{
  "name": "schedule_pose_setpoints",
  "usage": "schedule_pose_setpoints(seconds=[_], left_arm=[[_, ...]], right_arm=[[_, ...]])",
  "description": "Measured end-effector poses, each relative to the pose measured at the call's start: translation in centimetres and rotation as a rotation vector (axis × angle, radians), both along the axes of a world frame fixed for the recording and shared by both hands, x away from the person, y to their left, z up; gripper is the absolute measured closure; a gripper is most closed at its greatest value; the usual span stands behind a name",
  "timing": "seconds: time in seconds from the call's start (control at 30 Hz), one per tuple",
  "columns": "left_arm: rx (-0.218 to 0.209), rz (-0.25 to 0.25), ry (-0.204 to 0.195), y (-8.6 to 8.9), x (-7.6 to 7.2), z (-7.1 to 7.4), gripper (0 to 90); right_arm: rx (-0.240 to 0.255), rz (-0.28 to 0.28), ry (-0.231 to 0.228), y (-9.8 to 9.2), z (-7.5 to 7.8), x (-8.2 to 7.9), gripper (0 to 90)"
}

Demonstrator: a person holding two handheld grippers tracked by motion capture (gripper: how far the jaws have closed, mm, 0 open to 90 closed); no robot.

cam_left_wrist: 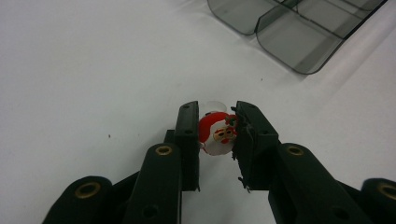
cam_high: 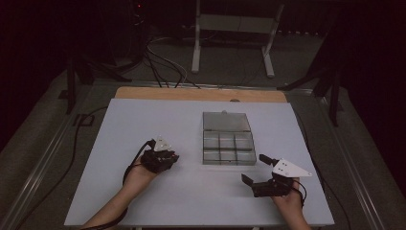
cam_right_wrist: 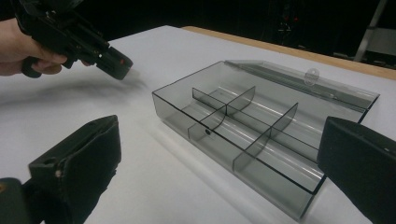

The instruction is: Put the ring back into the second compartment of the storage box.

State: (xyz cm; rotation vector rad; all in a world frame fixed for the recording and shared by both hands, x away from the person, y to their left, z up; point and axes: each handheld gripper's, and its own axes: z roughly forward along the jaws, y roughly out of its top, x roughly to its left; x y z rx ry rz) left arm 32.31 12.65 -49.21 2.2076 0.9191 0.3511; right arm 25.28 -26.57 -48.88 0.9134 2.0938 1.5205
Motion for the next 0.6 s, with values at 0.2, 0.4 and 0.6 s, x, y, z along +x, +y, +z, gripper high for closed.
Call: schedule_pose_setpoints(seconds=[0.2,0.4,0.6], left_arm=[[-0.005,-0.042,-0.010,-0.6,0.1,0.4,73.7],[-0.002,-0.065,-0.013,-1.0,0.2,0.6,73.7],[-0.020,-0.087,-0.024,-1.3,0.3,0.8,73.6]], right_arm=[[0.001,-0.001,-0.001,0.0,0.0,0.0,0.0],[0.003,-0.001,0.001,0.0,0.0,0.0,0.0],[0.002,-0.002,0.001,0.0,0.0,0.0,0.0]])
